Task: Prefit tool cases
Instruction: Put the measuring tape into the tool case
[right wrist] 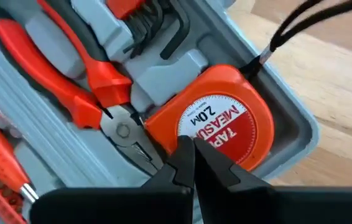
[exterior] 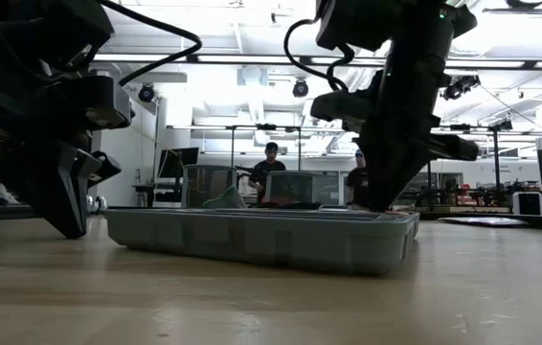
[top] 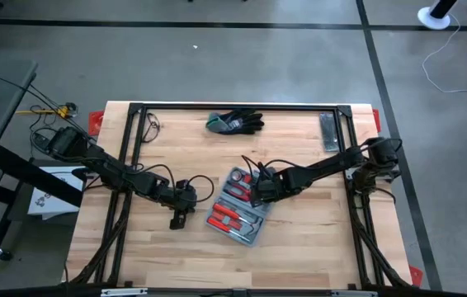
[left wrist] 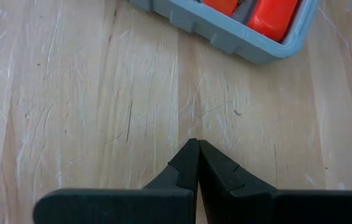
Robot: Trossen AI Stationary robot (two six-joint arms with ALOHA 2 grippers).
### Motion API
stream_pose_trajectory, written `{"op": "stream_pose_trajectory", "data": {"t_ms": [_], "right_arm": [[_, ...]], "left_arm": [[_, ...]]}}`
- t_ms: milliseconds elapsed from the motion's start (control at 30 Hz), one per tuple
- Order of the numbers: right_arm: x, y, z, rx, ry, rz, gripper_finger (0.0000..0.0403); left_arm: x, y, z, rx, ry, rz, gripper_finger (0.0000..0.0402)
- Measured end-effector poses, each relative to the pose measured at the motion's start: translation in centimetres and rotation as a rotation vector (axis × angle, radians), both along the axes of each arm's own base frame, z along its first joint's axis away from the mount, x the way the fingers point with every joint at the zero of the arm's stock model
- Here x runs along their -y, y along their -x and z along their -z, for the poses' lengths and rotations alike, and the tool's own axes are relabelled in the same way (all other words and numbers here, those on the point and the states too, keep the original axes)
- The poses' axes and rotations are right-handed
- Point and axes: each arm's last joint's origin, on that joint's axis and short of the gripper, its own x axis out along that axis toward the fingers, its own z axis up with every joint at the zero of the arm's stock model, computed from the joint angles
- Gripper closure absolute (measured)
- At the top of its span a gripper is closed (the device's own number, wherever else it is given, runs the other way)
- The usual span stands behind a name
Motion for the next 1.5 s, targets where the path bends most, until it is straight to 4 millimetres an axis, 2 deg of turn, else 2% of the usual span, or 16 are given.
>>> {"op": "stream_pose_trajectory", "data": {"t_ms": [67,167,333,667,767,867,1033,1133,1333,1500], "right_arm": [[0.0,-0.2,-0.5,0.053,0.025,0.023,0.0403],[-0.5,-0.8,-2.0,0.222,0.099,0.073,0.0403],[-1.5,-3.2,-2.9,0.515,0.185,0.128,0.0403],[-2.2,-6.2,0.7,0.691,0.15,0.179,0.0403],[-1.9,-5.6,1.4,0.826,0.154,0.232,0.0403],[-1.3,-3.4,1.9,0.963,0.18,0.306,0.0403],[-1.3,-0.8,2.8,1.01,0.167,0.312,0.0403],[-1.4,-0.6,2.8,1.023,0.182,0.309,0.0403],[-1.3,-0.9,1.6,1.082,0.324,0.217,0.0403],[-0.7,-0.4,2.7,1.07,0.273,0.23,0.0403]], "left_arm": [[0.0,0.0,0.0,0.0,0.001,0.0,0.0402],[0.0,0.0,0.0,-0.002,0.004,0.002,0.0402],[0.0,0.0,0.0,-0.002,0.005,0.002,0.0401],[0.1,0.0,0.0,-0.006,0.016,0.01,0.0401],[0.1,0.0,0.0,-0.009,0.022,0.015,0.0402],[0.1,0.0,0.0,-0.009,0.022,0.016,0.0402],[0.1,0.0,0.0,-0.008,0.021,0.017,0.0401],[0.1,0.0,0.0,-0.008,0.021,0.017,0.0401],[0.1,0.0,0.0,-0.008,0.026,0.007,0.0401],[0.1,0.0,0.0,-0.008,0.026,0.007,0.0401]]}}
